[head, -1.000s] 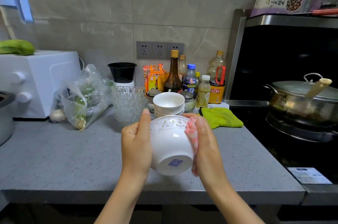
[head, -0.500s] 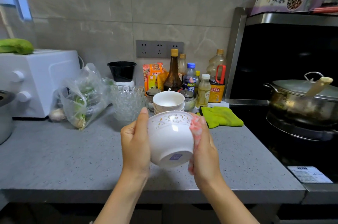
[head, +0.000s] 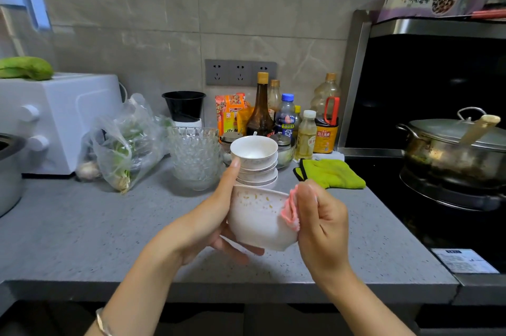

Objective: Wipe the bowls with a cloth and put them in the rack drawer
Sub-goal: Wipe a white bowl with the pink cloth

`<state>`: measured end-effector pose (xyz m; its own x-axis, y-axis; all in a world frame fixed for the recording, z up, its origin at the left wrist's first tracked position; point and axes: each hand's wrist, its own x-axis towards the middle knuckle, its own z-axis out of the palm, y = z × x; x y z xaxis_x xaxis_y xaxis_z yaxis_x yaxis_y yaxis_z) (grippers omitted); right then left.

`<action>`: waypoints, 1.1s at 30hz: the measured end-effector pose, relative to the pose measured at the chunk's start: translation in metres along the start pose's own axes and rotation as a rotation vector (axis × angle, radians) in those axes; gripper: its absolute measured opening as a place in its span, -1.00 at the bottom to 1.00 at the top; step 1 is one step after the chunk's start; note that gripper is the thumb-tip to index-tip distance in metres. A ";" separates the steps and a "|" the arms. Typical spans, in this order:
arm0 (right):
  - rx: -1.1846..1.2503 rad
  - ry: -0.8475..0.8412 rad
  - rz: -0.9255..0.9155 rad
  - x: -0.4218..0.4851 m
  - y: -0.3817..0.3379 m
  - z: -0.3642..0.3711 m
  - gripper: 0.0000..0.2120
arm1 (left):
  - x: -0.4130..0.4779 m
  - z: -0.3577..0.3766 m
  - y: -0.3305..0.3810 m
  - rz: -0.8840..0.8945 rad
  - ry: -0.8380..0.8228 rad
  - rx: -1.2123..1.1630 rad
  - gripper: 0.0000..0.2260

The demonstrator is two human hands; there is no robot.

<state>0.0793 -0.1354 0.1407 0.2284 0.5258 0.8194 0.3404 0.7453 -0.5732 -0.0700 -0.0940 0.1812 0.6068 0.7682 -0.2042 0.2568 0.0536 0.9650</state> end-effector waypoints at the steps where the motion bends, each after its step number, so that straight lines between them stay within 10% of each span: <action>1: -0.054 -0.005 -0.028 0.000 0.003 -0.002 -0.59 | 0.000 -0.004 -0.002 -0.018 -0.045 -0.002 -0.24; 7: -0.168 -0.183 -0.142 0.007 0.012 -0.018 -0.42 | 0.003 -0.009 -0.011 0.018 -0.146 -0.285 -0.48; 12: 0.001 -0.369 0.188 0.015 -0.003 -0.029 -0.54 | 0.006 0.001 -0.033 0.132 -0.099 -0.357 -0.50; 19: -0.922 -0.774 -0.060 0.017 -0.002 -0.019 -0.57 | 0.021 0.028 -0.041 0.312 0.193 -0.223 -0.75; 28: -1.031 -0.955 -0.394 0.006 0.006 -0.042 -0.51 | 0.030 0.026 -0.045 0.416 0.576 -0.418 -0.75; 33: -1.045 -0.721 -0.393 -0.025 0.013 -0.009 -0.59 | 0.035 0.040 -0.045 0.462 0.629 -0.439 -0.73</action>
<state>0.0863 -0.1424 0.1132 -0.4669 0.6890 0.5543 0.8824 0.4038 0.2413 -0.0308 -0.0951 0.1239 0.0205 0.9744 0.2241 -0.3001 -0.2078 0.9310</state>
